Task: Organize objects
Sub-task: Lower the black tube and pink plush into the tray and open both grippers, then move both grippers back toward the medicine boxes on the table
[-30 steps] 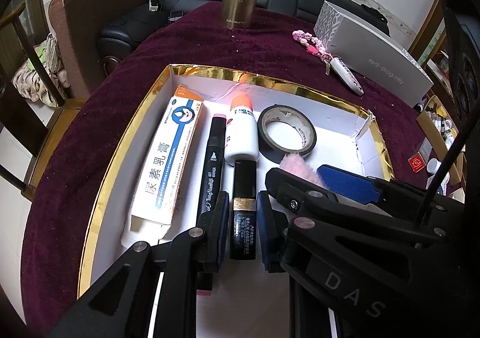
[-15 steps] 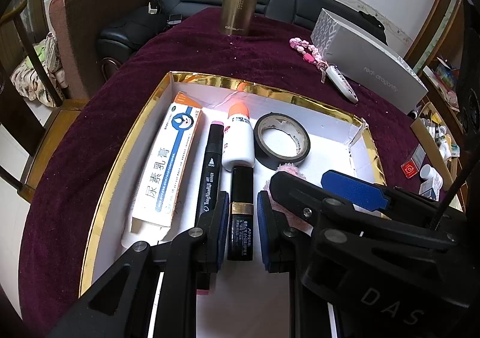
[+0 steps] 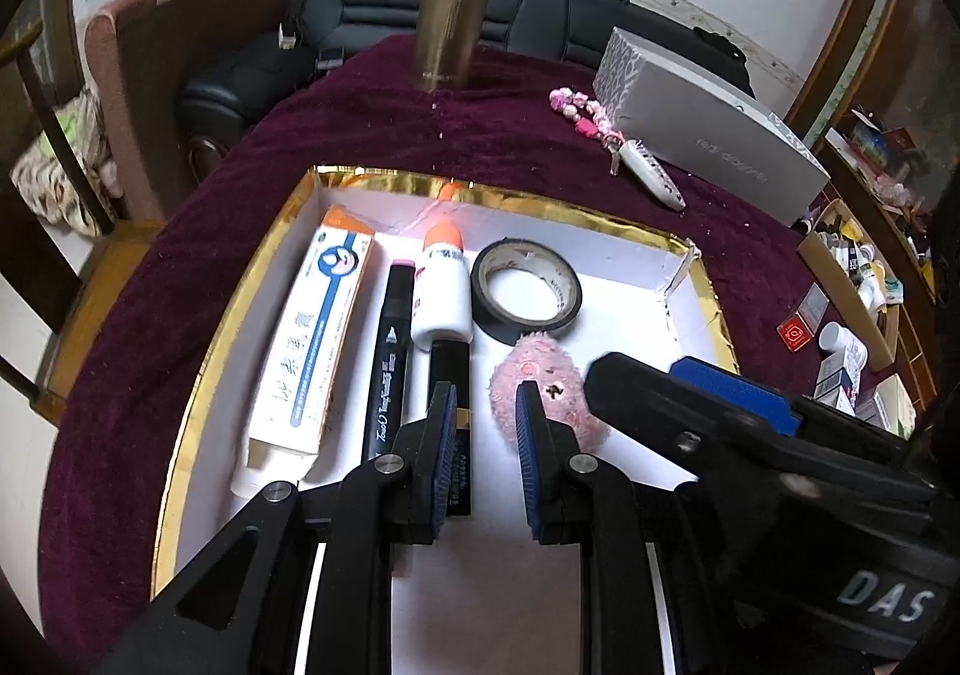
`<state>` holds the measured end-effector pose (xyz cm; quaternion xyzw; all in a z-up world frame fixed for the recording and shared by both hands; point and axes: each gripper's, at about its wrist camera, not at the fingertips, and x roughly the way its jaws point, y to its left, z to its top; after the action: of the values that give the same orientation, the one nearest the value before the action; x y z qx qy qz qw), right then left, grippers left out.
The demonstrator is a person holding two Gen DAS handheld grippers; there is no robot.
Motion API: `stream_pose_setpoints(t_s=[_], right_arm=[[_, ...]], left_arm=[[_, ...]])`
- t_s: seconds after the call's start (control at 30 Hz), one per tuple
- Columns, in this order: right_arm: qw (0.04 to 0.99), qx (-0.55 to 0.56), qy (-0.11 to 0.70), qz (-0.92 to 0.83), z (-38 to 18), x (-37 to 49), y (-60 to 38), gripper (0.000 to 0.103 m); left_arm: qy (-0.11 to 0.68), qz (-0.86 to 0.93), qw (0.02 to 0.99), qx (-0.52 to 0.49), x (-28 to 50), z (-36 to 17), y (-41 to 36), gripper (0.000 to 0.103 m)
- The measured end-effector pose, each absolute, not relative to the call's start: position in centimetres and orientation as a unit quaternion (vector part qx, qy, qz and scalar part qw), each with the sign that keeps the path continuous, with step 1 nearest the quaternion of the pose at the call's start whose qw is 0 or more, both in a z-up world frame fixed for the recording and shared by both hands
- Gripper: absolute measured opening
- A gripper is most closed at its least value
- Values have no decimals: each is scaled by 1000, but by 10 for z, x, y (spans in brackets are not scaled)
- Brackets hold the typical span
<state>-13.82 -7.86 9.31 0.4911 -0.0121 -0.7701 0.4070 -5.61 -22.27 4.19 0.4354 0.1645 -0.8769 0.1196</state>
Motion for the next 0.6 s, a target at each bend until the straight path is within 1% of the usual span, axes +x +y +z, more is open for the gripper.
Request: stream_pose_setpoints(t_s=[0.17,0.37,0.6], right_arm=[[415,470,-31,-778,104,-134,-61,55],[411,451,-32,-792,110,-131,-24,55],[370,449,-58,-811,106,-146,63,55]], left_arm=[[165,-890,87,416,-52,52,-214,16],[165,-894,47,413,-51,57,-200,16],[125,-906,9,405,-49,65,-167,16]])
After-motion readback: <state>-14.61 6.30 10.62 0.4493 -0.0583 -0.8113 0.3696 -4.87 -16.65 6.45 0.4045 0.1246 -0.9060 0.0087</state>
